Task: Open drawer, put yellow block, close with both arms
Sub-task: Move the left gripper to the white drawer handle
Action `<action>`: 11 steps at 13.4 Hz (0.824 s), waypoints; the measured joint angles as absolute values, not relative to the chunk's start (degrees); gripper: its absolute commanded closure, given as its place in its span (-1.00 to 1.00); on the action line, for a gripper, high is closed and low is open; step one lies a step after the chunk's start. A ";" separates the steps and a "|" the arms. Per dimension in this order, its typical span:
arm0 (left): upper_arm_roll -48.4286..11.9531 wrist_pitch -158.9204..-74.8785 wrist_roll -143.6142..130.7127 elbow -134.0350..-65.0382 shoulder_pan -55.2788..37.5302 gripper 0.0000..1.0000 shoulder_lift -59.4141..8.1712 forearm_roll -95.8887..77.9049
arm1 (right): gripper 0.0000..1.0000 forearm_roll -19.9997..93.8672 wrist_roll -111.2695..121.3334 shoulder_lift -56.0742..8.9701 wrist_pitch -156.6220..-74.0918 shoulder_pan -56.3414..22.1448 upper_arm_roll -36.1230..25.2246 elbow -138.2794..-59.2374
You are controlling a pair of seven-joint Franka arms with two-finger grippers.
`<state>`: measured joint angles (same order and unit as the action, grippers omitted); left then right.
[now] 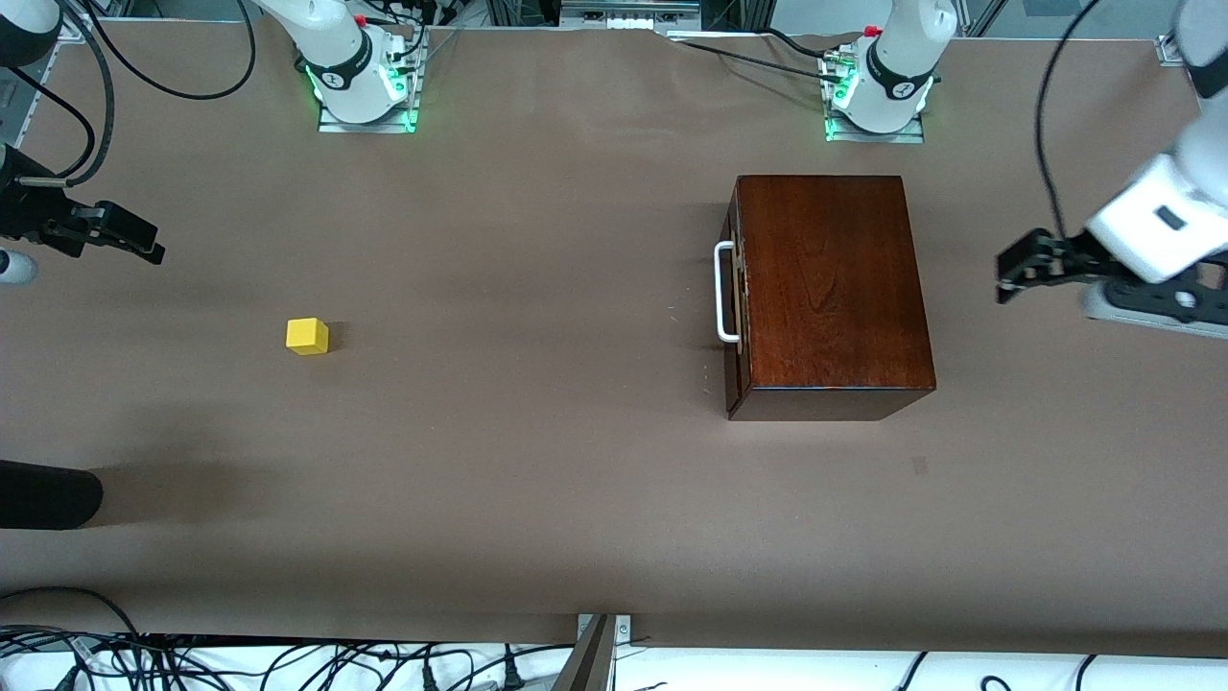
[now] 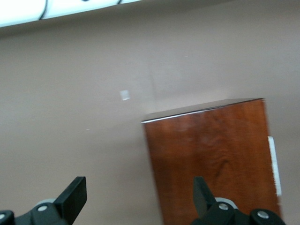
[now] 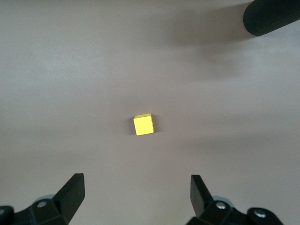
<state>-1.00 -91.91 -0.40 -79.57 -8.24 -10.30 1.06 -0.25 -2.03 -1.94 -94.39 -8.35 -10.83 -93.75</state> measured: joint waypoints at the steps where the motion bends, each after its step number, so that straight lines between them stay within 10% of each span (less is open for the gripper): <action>1: -1.08 -91.74 -3.26 -79.58 -10.31 -1.00 -10.34 1.05 | -1.00 -0.25 -2.00 -2.08 -94.39 -8.35 -10.84 -93.75; 11: -1.57 -91.92 -29.94 -79.51 -31.94 -1.00 -20.03 1.04 | -1.00 -0.25 -1.97 -3.34 -94.40 -8.35 -10.83 -93.75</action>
<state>-1.57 -91.92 -29.94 -79.51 -31.94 -20.03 1.04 -0.25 -1.97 -3.34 -94.40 -8.35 -10.83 -93.75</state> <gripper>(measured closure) 0.000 0.000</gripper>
